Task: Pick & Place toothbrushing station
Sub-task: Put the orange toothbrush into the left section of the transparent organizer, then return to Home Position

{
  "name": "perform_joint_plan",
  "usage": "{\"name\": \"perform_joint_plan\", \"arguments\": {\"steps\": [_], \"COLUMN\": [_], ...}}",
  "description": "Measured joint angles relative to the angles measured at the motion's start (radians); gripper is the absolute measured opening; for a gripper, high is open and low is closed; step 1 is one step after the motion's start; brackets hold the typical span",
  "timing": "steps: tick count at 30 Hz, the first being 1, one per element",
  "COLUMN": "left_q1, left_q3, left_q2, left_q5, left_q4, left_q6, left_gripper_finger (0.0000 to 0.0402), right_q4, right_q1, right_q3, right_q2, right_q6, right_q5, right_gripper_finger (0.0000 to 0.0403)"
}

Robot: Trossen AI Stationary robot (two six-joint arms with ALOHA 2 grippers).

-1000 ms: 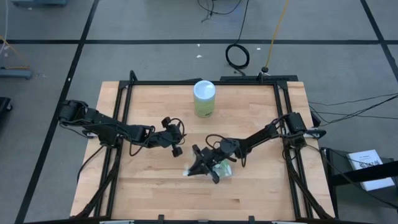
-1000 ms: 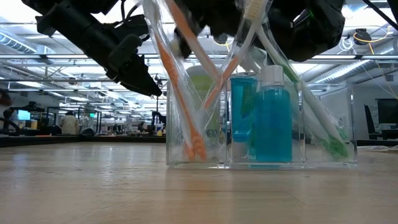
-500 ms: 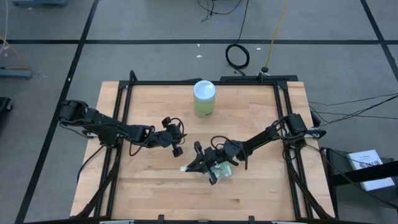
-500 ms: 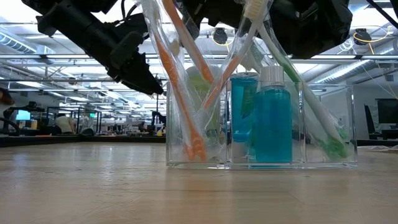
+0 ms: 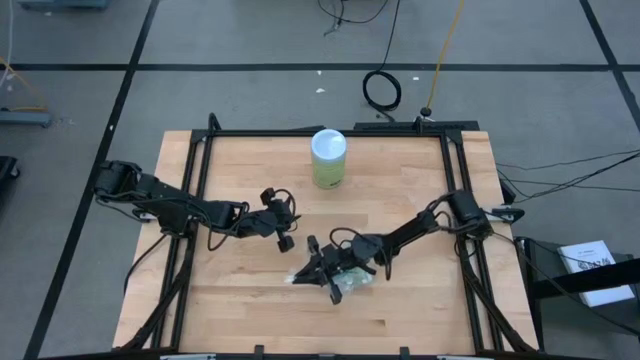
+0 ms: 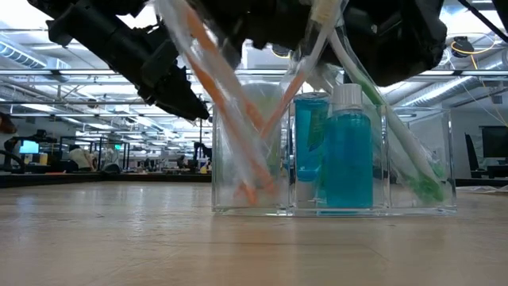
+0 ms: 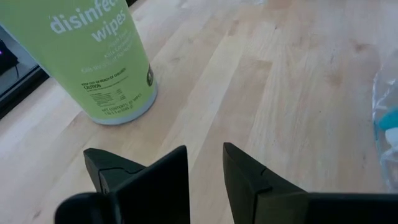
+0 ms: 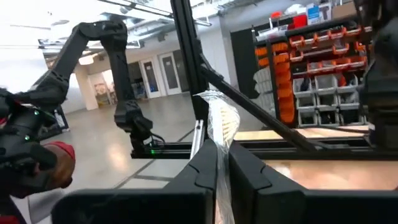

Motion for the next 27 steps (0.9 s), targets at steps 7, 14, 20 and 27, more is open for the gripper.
{"name": "perform_joint_plan", "arguments": {"steps": [7,14,20,27], "left_q1": [0.0,0.0,0.0,0.0], "left_q3": [0.0,0.0,0.0,0.0], "left_q2": [0.0,0.0,0.0,0.0], "left_q5": [0.033,0.046,0.051,0.053], "left_q4": [-0.017,-0.014,-0.014,-0.014], "left_q6": [-0.026,-0.013,-0.013,-0.013], "left_gripper_finger": [0.0021,0.0021,0.0021,0.0021], "right_q4": [0.031,0.017,-0.204,-0.563], "right_q1": [0.003,0.004,0.004,0.004], "right_q3": [0.004,0.003,0.003,0.003], "right_q2": [0.029,0.023,-0.081,-0.258], "right_q6": [-0.001,-0.032,-0.07,-0.177], "right_q5": [-0.002,-0.028,-0.027,0.061], "right_gripper_finger": [0.0022,0.0067,0.0126,0.0168]}}
